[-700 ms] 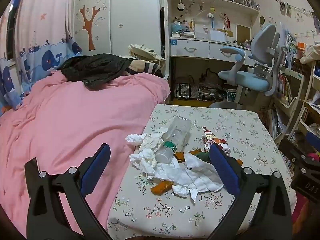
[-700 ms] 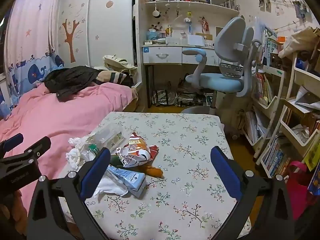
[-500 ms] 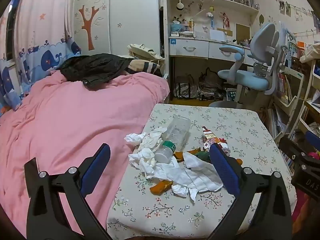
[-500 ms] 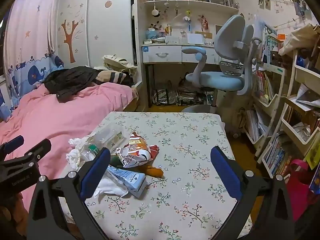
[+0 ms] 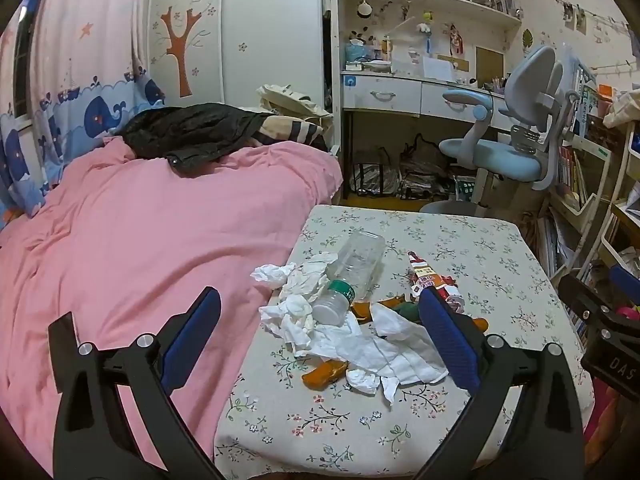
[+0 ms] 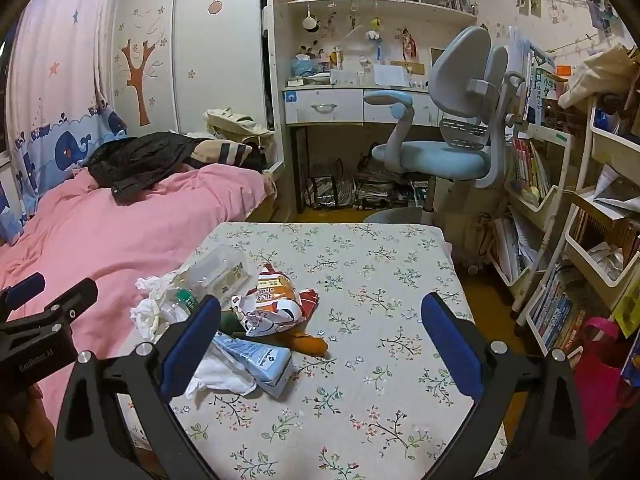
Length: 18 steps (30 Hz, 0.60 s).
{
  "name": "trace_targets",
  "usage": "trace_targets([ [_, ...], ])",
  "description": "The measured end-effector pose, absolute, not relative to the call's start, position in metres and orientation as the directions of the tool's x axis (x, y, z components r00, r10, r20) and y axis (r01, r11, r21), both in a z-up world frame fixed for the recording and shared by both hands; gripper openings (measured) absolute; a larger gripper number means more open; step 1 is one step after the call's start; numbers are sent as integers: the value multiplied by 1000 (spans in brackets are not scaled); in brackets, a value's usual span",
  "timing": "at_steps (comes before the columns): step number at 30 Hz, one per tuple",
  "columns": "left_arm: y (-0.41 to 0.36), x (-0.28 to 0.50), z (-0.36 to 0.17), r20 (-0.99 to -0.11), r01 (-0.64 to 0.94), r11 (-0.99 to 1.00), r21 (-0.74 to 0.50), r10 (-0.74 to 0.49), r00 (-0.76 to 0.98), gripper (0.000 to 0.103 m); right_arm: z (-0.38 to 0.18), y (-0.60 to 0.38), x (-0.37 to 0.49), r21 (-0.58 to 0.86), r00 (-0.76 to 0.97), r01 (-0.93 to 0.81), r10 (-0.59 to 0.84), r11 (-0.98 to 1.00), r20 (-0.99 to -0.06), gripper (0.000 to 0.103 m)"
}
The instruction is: Collect trash
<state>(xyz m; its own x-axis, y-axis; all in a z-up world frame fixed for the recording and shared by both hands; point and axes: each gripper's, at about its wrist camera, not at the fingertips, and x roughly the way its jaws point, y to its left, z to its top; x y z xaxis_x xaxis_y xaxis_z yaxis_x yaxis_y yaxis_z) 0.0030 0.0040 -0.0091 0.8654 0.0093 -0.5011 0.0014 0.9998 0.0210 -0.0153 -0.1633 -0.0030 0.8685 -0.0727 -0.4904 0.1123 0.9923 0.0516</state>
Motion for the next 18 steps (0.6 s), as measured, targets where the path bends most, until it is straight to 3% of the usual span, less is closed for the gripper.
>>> trace_targets([
  [18, 7, 13, -17, -525, -16, 1000, 11, 20, 851, 96, -7, -163, -12, 50, 866, 105, -66, 993, -495, 97],
])
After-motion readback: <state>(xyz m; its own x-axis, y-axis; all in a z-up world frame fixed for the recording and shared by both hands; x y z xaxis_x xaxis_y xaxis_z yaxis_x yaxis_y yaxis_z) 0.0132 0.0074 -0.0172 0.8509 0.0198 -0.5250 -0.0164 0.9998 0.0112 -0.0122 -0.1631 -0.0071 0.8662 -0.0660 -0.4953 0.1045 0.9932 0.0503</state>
